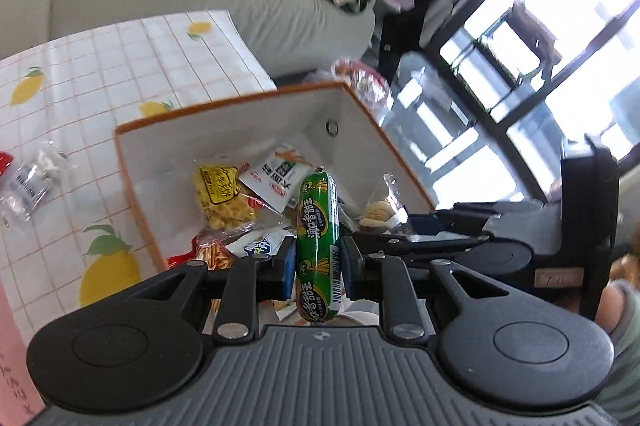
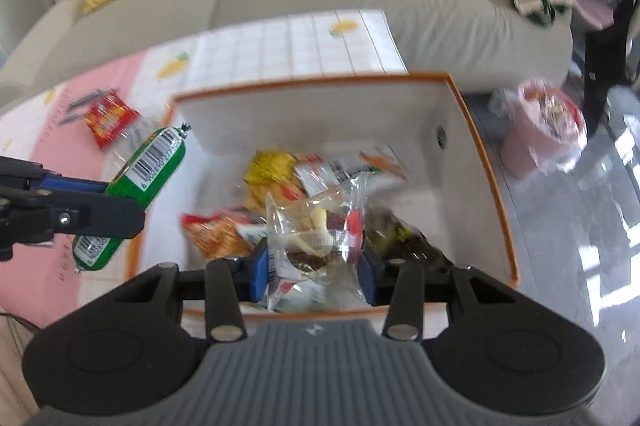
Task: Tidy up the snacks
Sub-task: 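Carry both snacks over the orange box and open both tools to drop them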
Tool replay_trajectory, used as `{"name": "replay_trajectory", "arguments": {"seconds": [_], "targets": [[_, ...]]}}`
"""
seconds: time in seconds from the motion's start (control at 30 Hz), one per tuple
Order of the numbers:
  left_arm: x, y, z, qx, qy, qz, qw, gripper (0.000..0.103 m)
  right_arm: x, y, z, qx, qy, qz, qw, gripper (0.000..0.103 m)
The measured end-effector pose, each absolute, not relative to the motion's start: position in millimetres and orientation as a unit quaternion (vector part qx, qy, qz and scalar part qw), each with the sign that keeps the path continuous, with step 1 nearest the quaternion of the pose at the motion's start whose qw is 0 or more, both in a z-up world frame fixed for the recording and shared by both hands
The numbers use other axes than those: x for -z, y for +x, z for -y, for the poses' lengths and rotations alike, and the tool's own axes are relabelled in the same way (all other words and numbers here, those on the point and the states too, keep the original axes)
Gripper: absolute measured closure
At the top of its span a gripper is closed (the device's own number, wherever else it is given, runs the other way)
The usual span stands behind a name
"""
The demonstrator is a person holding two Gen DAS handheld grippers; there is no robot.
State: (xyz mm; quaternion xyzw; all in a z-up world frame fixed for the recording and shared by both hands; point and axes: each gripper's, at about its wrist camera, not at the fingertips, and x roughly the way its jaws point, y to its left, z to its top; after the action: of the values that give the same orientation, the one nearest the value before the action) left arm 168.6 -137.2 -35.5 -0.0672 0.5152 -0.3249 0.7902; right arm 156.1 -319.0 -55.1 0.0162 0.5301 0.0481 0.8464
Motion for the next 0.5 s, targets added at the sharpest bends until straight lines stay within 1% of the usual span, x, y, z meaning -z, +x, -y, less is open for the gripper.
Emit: {"name": "replay_trajectory", "arguments": {"seconds": [0.17, 0.27, 0.5], "targets": [[59.8, 184.3, 165.8, 0.333, -0.040, -0.551, 0.764, 0.078, 77.9, 171.5, 332.1, -0.048, -0.005, -0.569, 0.821, 0.060], [74.3, 190.5, 180.2, 0.327, -0.005, -0.565, 0.758, 0.078, 85.1, 181.0, 335.8, -0.051, -0.011, -0.582, 0.812, 0.060], [106.5, 202.7, 190.2, 0.309, 0.029, -0.606, 0.733, 0.078, 108.9, 202.2, 322.0, -0.071, -0.075, -0.611, 0.785, 0.060]]}}
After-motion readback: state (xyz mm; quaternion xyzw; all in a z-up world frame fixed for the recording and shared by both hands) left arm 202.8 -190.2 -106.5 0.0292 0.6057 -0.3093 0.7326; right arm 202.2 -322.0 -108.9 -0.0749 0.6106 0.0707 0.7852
